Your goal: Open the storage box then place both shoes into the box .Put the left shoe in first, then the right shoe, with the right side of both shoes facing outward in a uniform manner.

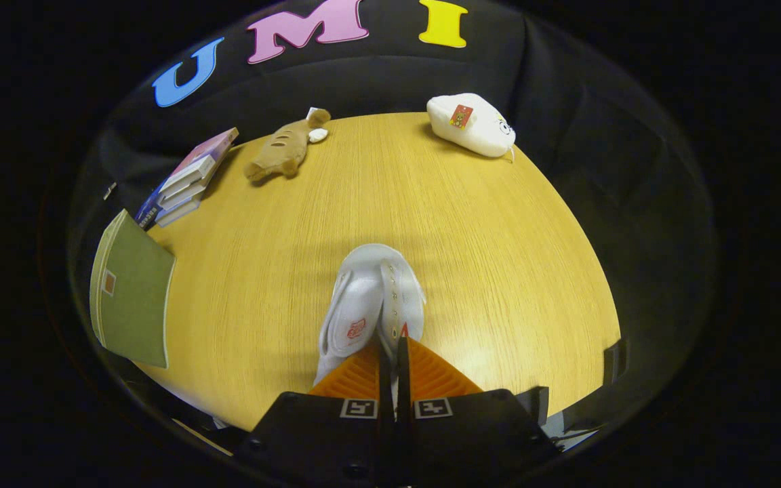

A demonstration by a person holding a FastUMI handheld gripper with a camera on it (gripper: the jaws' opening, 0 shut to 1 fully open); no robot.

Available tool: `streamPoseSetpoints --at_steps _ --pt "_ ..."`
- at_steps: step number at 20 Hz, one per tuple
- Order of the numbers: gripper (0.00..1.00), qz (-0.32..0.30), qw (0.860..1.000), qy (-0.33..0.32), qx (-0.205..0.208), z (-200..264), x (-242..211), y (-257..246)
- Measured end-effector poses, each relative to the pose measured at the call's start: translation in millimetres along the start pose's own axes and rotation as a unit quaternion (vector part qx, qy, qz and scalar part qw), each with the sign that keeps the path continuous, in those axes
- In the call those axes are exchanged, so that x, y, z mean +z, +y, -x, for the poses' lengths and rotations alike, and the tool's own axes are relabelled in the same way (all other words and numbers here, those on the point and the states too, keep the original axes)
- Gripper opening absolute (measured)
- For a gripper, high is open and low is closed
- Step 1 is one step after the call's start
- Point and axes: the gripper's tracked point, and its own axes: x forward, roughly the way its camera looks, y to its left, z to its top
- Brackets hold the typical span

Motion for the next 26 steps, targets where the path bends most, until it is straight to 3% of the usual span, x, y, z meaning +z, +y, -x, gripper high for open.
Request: streamPoseSetpoints --at_steps 4,8,10,12,15,19,26 --pt "0.05 0.029 0.999 0.010 -0.018 -23.8 -11.7 -7.1" --pt "0.06 0.049 0.999 -0.017 -0.011 -43.5 -7.8 -7.1" --pt "0.14 0.049 0.999 -0.021 -0.010 -48.0 -3.0 -7.2" --pt "0.09 0.030 0.999 -0.030 -0.017 -45.0 3.5 -15.7" --pt "0.05 -0.046 0.998 -0.032 0.014 -36.5 11.7 -6.7" --pt "0.05 -0.098 0.993 -0.052 0.046 -4.8 35.0 15.3" --pt "0.05 -0.075 0.983 -0.106 0.130 77.9 103.9 126.2"
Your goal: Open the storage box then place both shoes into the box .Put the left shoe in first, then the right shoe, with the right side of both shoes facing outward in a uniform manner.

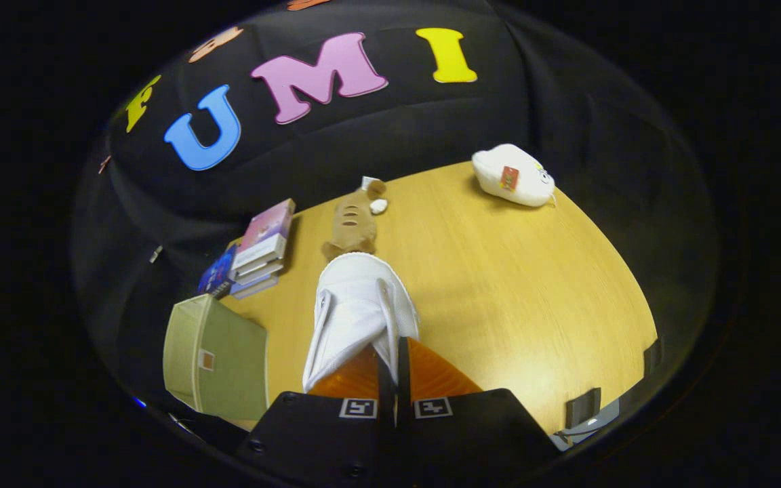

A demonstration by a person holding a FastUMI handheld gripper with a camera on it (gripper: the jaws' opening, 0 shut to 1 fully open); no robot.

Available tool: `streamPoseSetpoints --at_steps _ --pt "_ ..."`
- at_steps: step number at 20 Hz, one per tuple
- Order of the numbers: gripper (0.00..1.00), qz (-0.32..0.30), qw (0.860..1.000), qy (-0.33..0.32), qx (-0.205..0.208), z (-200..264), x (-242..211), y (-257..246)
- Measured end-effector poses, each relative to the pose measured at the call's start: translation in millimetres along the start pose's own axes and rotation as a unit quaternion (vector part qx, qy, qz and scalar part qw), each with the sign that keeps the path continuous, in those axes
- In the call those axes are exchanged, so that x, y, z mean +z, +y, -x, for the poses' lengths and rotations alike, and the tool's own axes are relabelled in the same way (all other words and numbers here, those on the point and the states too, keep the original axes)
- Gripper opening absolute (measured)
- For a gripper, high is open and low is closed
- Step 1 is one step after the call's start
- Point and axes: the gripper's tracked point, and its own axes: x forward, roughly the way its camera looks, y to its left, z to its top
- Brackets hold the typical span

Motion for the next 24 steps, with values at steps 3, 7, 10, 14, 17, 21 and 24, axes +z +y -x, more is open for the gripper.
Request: streamPoseSetpoints --at_steps 3,7,10,14,17,21,24 --pt "0.05 0.031 0.998 -0.001 0.057 10.4 11.6 87.0" --pt "0.05 0.052 0.992 0.023 0.112 10.3 1.4 201.3" --pt "0.05 0.048 0.989 0.053 0.127 -2.1 -17.7 267.3" --pt "0.05 0.045 0.991 0.080 0.097 -21.0 -52.5 315.5" --pt "0.05 0.048 0.993 0.099 0.050 -43.3 -79.5 321.4" --pt "0.05 0.059 0.992 0.111 -0.011 -70.6 -97.7 310.8" --pt "0.39 0.027 0.991 0.129 0.037 -69.3 -105.2 334.0"
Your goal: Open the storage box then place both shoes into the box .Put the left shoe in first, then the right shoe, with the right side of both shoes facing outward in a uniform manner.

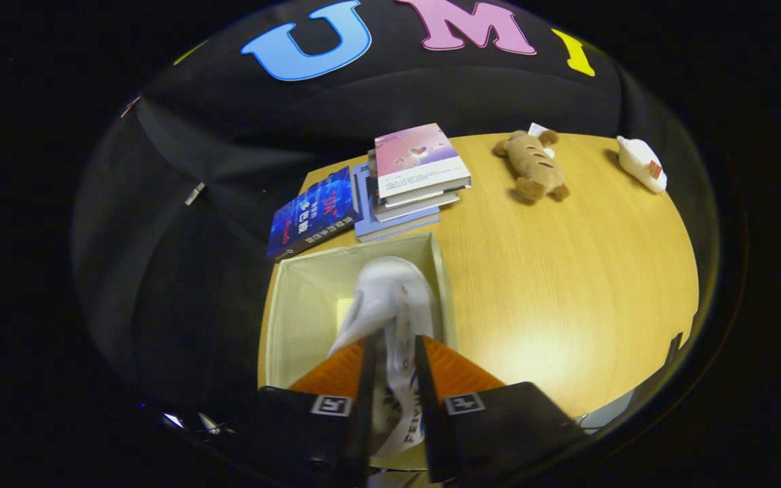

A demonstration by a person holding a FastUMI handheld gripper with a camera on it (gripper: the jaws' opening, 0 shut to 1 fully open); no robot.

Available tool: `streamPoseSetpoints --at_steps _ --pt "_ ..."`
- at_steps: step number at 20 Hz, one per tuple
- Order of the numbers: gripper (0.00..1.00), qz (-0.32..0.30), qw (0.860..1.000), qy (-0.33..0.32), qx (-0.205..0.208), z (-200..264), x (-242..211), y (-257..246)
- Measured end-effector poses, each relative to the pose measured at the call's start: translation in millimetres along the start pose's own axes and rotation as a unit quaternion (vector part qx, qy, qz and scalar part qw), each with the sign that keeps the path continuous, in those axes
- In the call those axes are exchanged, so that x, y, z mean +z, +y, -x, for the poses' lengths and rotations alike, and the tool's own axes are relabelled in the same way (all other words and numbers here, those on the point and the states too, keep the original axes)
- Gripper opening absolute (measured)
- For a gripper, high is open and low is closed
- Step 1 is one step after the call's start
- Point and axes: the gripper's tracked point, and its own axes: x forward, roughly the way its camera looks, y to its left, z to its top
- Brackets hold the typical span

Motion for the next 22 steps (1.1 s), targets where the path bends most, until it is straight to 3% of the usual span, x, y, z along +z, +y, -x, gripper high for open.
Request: streamPoseSetpoints --at_steps 2,3,9,14,17,22 --pt "0.94 0.020 1.000 -0.015 0.008 7.9 7.3 2.7" --pt "1.00 0.030 0.999 -0.021 0.016 14.7 9.7 7.1" --pt "0.99 0.071 0.995 -0.045 0.055 43.7 14.7 5.3" --pt "0.99 0.101 0.983 -0.127 0.087 99.7 57.4 -24.8" --pt "0.99 0.098 0.972 -0.201 0.068 142.5 101.4 -73.6" --pt "0.99 0.079 0.953 -0.291 0.000 212.1 155.0 -189.4"
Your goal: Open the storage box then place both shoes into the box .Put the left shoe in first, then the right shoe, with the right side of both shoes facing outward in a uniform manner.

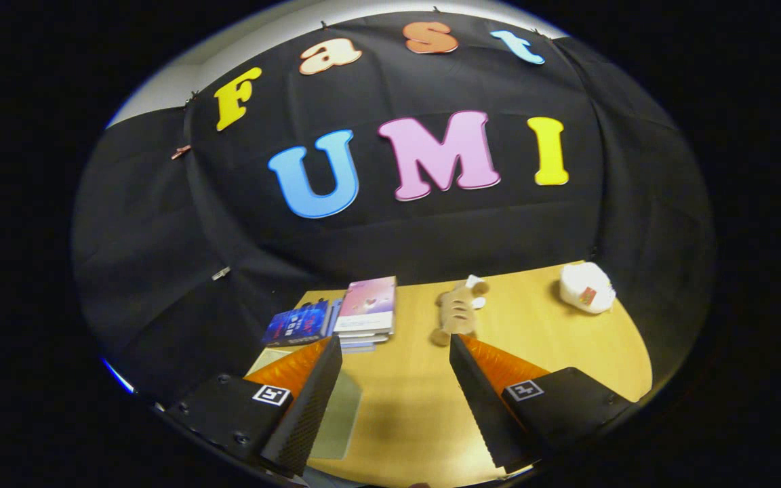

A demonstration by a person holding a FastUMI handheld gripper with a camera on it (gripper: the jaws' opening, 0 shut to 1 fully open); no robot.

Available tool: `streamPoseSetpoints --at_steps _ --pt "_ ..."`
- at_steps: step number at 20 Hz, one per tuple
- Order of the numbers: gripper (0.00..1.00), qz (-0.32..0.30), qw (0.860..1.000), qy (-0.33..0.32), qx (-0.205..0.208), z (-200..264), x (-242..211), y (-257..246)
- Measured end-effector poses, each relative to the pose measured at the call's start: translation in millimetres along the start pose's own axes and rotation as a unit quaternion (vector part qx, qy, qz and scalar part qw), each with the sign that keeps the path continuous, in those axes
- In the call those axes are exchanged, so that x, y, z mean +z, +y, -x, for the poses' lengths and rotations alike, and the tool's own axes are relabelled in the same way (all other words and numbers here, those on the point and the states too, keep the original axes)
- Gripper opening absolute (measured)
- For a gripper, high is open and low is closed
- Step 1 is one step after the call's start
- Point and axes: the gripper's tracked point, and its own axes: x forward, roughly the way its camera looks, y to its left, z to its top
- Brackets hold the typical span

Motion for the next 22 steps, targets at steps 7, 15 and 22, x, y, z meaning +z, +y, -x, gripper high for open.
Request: streamPoseSetpoints --at_steps 7,15,22 --pt "0.99 0.018 0.996 -0.076 -0.053 56.1 63.5 -120.4" --pt "0.98 0.073 0.987 -0.141 -0.008 88.1 93.8 -163.8" --pt "0.98 0.099 0.982 -0.146 0.072 89.8 88.5 -167.9"
